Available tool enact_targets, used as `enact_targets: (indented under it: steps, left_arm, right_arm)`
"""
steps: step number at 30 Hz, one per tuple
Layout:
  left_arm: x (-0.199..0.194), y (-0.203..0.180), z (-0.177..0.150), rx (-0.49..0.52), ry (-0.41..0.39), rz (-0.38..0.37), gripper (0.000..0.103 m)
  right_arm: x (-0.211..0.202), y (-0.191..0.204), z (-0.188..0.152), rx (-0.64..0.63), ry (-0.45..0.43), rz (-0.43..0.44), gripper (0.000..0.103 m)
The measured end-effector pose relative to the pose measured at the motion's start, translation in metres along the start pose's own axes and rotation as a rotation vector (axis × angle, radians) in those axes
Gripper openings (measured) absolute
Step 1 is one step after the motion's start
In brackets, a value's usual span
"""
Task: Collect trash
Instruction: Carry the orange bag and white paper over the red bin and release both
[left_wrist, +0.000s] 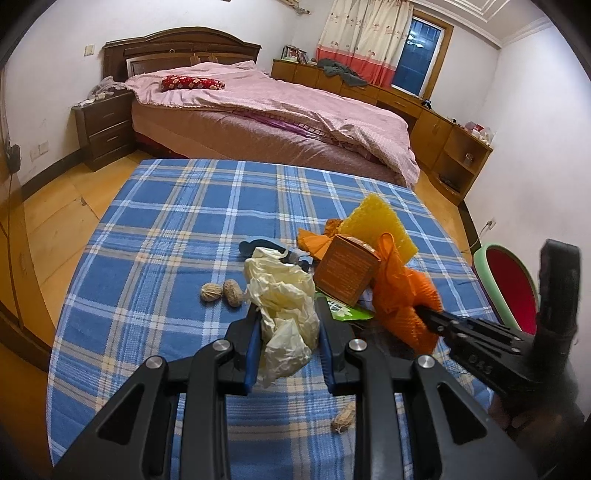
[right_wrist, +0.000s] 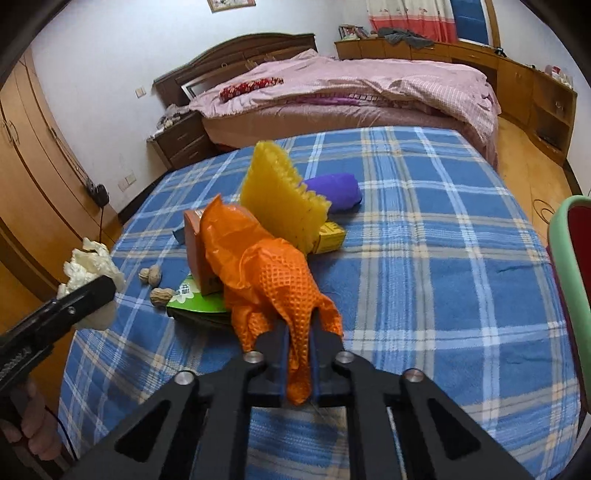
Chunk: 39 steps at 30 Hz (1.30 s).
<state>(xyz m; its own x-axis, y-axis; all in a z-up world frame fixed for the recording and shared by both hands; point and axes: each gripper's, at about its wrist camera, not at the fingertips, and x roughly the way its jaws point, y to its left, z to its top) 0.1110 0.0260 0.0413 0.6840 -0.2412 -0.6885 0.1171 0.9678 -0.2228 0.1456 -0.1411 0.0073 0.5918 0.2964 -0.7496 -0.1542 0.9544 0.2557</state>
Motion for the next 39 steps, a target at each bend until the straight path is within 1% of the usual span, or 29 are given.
enact_targets:
  steps: [5, 9, 15, 19, 25, 31, 39]
  left_arm:
    - [-0.006, -0.013, 0.002, 0.023, -0.010, -0.018, 0.027]
    - [-0.009, -0.030, 0.004, 0.050, -0.016, -0.042, 0.027]
    - [-0.011, -0.063, 0.010, 0.109, -0.020, -0.096, 0.027]
    - [-0.009, -0.090, 0.013, 0.154, -0.018, -0.144, 0.027]
    - [0.000, -0.146, 0.016, 0.246, -0.008, -0.222, 0.027]
    - [0.015, -0.199, 0.017, 0.336, 0.011, -0.291, 0.026]
    - [0.045, -0.268, 0.011, 0.441, 0.052, -0.361, 0.027]
  right_arm:
    - [-0.037, -0.009, -0.002, 0.029, -0.075, 0.007, 0.008]
    - [-0.066, -0.016, -0.004, 0.038, -0.127, -0.013, 0.008]
    - [-0.111, -0.040, -0.007, 0.084, -0.207, -0.079, 0.008]
    - [-0.134, -0.065, -0.009, 0.127, -0.243, -0.146, 0.008]
    - [-0.162, -0.112, -0.018, 0.210, -0.272, -0.251, 0.008]
    - [-0.177, -0.158, -0.029, 0.305, -0.273, -0.341, 0.009]
    - [-0.181, -0.211, -0.048, 0.407, -0.263, -0.399, 0.011]
